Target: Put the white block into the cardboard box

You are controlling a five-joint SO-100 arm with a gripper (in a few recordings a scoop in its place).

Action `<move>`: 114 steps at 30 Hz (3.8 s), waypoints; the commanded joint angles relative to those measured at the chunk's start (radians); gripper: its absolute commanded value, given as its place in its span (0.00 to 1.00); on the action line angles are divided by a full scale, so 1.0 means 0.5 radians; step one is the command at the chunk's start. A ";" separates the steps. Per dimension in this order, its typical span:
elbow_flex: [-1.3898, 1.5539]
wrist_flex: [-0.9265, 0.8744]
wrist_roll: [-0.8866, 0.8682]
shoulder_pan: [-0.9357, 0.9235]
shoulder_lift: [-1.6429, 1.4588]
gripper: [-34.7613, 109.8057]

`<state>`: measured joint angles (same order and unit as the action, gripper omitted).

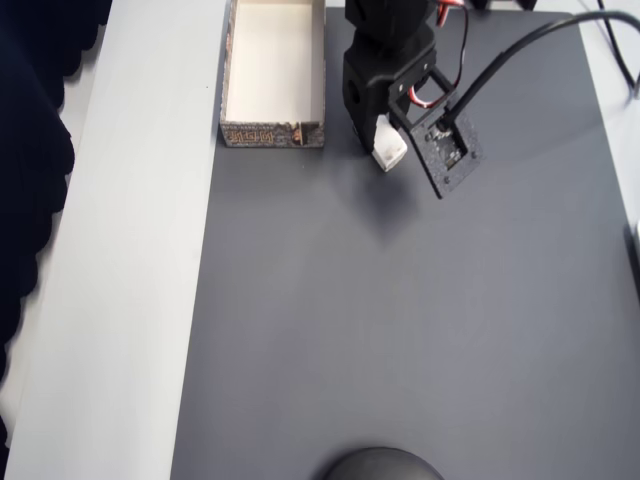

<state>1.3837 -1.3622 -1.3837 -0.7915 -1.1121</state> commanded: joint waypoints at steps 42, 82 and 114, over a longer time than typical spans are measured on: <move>-0.914 -0.632 0.798 -0.669 -0.347 0.23; -1.743 -0.644 0.476 -0.874 0.699 0.23; -1.829 -0.586 0.423 -0.850 0.831 0.27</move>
<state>0.5384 -1.6674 -1.1612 -1.2195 -0.6688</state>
